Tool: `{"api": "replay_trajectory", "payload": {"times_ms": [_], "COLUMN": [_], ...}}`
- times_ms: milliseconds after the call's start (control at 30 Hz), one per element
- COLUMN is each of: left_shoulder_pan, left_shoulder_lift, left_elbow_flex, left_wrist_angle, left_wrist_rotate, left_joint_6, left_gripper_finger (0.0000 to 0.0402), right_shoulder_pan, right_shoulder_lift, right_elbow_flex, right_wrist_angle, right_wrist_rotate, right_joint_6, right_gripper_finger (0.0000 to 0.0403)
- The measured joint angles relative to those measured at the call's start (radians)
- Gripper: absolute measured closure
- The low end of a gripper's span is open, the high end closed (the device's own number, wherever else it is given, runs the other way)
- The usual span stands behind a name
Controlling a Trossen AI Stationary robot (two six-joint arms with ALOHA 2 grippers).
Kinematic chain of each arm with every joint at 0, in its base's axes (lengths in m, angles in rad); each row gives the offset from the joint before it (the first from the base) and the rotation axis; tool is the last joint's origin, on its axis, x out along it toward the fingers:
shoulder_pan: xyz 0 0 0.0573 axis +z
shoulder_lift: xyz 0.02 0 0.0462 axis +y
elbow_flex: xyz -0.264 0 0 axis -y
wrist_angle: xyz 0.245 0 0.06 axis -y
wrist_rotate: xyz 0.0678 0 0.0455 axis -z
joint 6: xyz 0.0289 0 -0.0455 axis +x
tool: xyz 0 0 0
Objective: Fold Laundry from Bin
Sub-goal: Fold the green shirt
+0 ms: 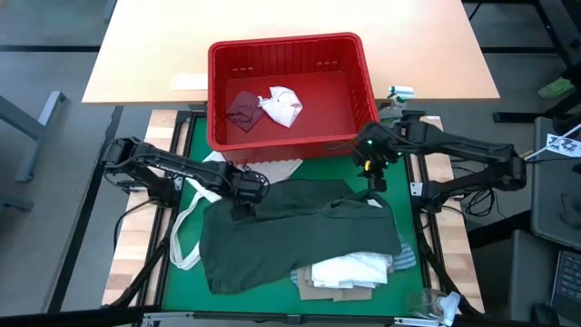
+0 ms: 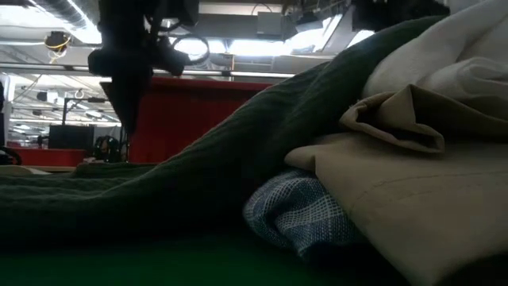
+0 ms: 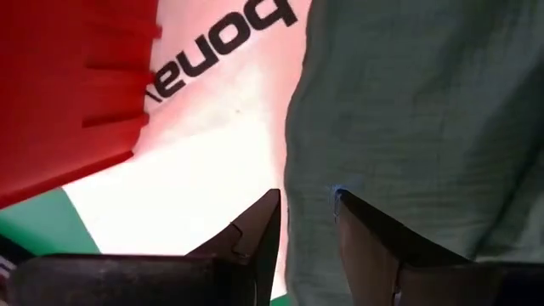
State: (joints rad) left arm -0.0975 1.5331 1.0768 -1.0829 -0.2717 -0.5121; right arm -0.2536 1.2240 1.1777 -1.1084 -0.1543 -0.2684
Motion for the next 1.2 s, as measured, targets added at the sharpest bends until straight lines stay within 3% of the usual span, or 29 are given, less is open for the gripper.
{"api": "replay_trajectory", "payload": {"times_ms": [333,533,700,1033,1200], "left_shoulder_pan": [0.004,0.004,0.004,0.069,0.118], "left_shoulder_lift": [0.000,0.000,0.000,0.000,0.000], "left_elbow_flex": [-0.064,-0.064,-0.064,-0.155,-0.193], "left_wrist_angle": [0.130,0.179,0.241,0.587,0.679], "left_wrist_rotate": [0.001,0.000,-0.007,-0.002,0.006], "left_joint_6": [-0.002,-0.017,-0.068,-0.151,-0.149], "left_gripper_finger": [0.0294,0.0294,0.0294,0.0294,0.0294], "right_shoulder_pan": [-0.029,-0.029,-0.028,-0.028,-0.028], "right_shoulder_lift": [0.000,0.001,0.001,0.001,0.001], "right_elbow_flex": [-0.206,-0.324,-0.369,-0.370,-0.370], "right_wrist_angle": [0.049,0.316,0.466,0.486,0.482], "right_wrist_rotate": [0.131,0.143,0.130,0.022,-0.031], "right_joint_6": [0.116,0.221,0.244,0.245,0.245], "right_gripper_finger": [0.0256,0.0256,0.0256,0.0256,0.0256]}}
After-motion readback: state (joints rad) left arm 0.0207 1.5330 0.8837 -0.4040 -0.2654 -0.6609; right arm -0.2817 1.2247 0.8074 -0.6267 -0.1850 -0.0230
